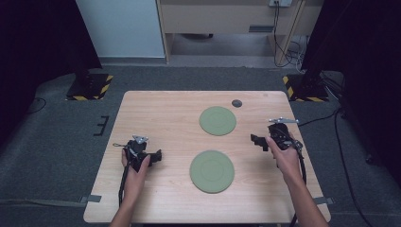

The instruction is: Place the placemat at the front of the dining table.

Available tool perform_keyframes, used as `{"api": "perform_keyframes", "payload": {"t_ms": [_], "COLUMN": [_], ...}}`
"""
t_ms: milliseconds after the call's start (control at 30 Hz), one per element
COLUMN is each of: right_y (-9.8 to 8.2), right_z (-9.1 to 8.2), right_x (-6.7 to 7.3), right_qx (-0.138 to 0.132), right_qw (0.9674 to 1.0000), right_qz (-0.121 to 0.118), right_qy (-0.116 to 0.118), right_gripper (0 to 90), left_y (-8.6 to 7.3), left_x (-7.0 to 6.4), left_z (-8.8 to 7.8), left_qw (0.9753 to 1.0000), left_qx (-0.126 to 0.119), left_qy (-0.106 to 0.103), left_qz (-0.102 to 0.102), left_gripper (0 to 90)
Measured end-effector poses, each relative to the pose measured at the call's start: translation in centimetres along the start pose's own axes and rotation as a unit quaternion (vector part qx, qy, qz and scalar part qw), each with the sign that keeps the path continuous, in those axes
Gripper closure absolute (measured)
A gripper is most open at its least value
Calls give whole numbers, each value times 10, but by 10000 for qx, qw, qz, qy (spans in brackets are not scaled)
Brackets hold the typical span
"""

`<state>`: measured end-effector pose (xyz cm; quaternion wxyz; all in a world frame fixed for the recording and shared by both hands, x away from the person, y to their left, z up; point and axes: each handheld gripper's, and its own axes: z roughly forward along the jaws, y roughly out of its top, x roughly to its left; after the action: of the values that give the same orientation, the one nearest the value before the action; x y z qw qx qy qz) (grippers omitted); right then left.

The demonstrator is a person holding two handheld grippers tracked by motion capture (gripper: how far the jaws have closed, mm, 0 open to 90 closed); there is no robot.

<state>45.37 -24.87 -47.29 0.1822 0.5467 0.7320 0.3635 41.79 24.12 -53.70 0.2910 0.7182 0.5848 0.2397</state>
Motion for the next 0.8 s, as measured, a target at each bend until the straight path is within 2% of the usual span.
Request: {"api": "perform_keyframes", "payload": {"t_ms": [267,800], "right_y": [-18,-49], "right_z": [-1,0], "right_x": [-2,8], "right_qx": [81,218], "right_qw": [10000,9997], "right_qz": [7,-71], "right_qy": [-18,97], "right_gripper": [74,75], "left_y": [0,0], "left_x": [0,-1], "left_z": [0,0], "left_qw": [10000,10000], "left_qx": [1,-7], "left_qy": [4,27], "left_qz": [0,-13], "left_gripper": [0,0]}}
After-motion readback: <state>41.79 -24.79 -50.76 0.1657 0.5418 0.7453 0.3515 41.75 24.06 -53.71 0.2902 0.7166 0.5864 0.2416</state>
